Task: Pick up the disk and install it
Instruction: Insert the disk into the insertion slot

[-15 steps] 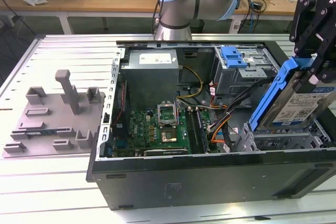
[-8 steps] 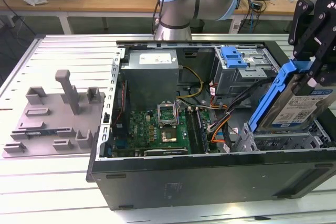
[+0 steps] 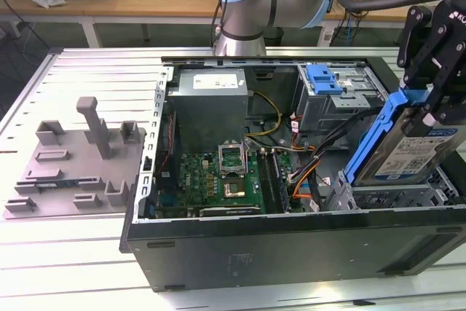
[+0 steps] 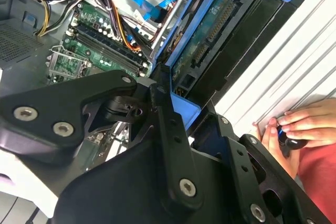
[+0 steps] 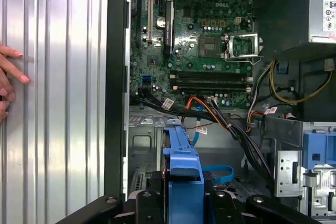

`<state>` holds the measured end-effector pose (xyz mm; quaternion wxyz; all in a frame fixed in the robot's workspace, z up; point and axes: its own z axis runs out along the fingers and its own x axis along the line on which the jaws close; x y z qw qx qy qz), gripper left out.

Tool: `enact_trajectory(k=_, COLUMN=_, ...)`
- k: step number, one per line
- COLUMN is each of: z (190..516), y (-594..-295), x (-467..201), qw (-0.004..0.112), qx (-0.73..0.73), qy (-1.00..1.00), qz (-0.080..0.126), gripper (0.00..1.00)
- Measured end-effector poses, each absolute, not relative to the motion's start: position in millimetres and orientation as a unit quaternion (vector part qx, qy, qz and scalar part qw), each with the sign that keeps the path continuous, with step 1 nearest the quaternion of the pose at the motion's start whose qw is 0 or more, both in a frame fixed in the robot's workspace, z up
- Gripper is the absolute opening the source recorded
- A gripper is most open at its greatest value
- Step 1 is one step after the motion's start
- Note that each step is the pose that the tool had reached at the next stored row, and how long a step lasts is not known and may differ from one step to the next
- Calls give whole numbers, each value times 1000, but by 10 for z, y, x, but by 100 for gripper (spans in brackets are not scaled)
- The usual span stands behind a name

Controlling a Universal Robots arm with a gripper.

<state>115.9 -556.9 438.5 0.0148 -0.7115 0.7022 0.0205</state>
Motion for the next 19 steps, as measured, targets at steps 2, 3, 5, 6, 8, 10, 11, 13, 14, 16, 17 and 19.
enact_trajectory(k=2, z=4370, y=-5569, x=1159, qw=15, qx=-711, qy=702, qz=21, gripper=37)
enact_trajectory(k=3, z=4363, y=-5569, x=1159, qw=15, qx=-711, qy=702, qz=21, gripper=37)
enact_trajectory(k=5, z=4349, y=-5569, x=1159, qw=15, qx=-711, qy=702, qz=21, gripper=37)
enact_trajectory(k=6, z=4339, y=-5569, x=1159, qw=15, qx=-711, qy=702, qz=21, gripper=37)
enact_trajectory(k=8, z=4311, y=-5569, x=1159, qw=15, qx=-711, qy=702, qz=21, gripper=37)
enact_trajectory(k=10, z=4288, y=-5569, x=1159, qw=15, qx=-711, qy=702, qz=21, gripper=37)
enact_trajectory(k=11, z=4280, y=-5569, x=1159, qw=15, qx=-711, qy=702, qz=21, gripper=37)
enact_trajectory(k=13, z=4255, y=-5569, x=1159, qw=15, qx=-711, qy=702, qz=21, gripper=37)
enact_trajectory(k=14, z=4247, y=-5569, x=1159, qw=15, qx=-711, qy=702, qz=21, gripper=37)
enact_trajectory(k=16, z=4224, y=-5569, x=1159, qw=15, qx=-711, qy=702, qz=20, gripper=37)
enact_trajectory(k=17, z=4214, y=-5569, x=1159, qw=15, qx=-711, qy=702, qz=21, gripper=37)
enact_trajectory(k=19, z=4184, y=-5569, x=1159, qw=15, qx=-711, qy=702, qz=20, gripper=37)
